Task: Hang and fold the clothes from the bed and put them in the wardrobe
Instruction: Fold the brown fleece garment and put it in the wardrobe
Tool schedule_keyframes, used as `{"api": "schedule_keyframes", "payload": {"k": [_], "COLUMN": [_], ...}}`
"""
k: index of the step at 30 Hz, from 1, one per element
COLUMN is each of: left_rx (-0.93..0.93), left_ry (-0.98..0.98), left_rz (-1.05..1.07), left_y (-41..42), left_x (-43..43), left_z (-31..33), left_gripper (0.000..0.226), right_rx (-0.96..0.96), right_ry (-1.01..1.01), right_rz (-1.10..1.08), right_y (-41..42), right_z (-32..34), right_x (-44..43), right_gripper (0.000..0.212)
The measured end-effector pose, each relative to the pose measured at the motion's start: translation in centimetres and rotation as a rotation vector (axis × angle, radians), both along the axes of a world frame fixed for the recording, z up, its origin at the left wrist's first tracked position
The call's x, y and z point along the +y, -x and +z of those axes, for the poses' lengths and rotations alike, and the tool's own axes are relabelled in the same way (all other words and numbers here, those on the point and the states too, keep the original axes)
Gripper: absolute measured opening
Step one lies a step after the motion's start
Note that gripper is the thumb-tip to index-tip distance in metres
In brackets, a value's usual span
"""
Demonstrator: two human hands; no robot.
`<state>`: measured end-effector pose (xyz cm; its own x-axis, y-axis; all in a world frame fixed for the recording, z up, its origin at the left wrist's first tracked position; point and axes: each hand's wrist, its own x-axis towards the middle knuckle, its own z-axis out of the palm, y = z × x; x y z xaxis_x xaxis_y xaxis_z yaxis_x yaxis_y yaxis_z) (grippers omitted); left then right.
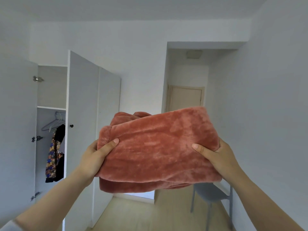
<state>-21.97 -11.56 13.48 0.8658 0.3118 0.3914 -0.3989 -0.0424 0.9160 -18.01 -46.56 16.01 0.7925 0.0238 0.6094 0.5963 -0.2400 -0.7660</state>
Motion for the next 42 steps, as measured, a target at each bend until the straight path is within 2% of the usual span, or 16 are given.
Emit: {"api": "schedule_keyframes", "payload": {"k": [4,11,16,20,29,35,40,42], "left_rx": [-0.019,-0.054,-0.044,-0.023,-0.026,-0.020,-0.008,-0.006], "left_ry": [-0.006,-0.014,-0.003,0.005,-0.017,-0.006,0.001,0.001], "left_rz": [-0.016,-0.029,-0.029,0.007,0.182,0.335,0.417,0.432], "left_y": [-6.0,-17.5,-25.2,-30.9,-42.5,-47.4,-50.3,-51.4], "left_x": [1.0,4.1,6.0,6.6,6.1,8.0,11.8,13.8], "left_z": [0.2,0.6,0.2,-0.7,-1.0,-1.3,-2.0,-2.2], "left_gripper": [0.069,0.061,0.067,0.072,0.056,0.044,0.046,0.049], "right_rx": [-0.016,-0.029,-0.027,-0.026,-0.027,-0.007,0.019,0.023], "right_ry": [-0.010,-0.023,-0.028,-0.011,-0.001,-0.006,0.015,0.016], "right_rz": [0.009,0.004,0.013,0.026,0.161,0.307,0.359,0.379], "right_y": [-5.9,-16.8,-25.1,-32.0,-48.7,-57.5,-63.4,-65.4], "right_z": [-0.5,-0.1,-0.3,-0.9,-1.1,-0.9,-2.1,-2.5], "right_x": [1.0,4.1,5.7,6.5,7.2,11.0,16.1,18.5], "right_gripper": [0.049,0.049,0.047,0.054,0.067,0.053,0.067,0.064]}}
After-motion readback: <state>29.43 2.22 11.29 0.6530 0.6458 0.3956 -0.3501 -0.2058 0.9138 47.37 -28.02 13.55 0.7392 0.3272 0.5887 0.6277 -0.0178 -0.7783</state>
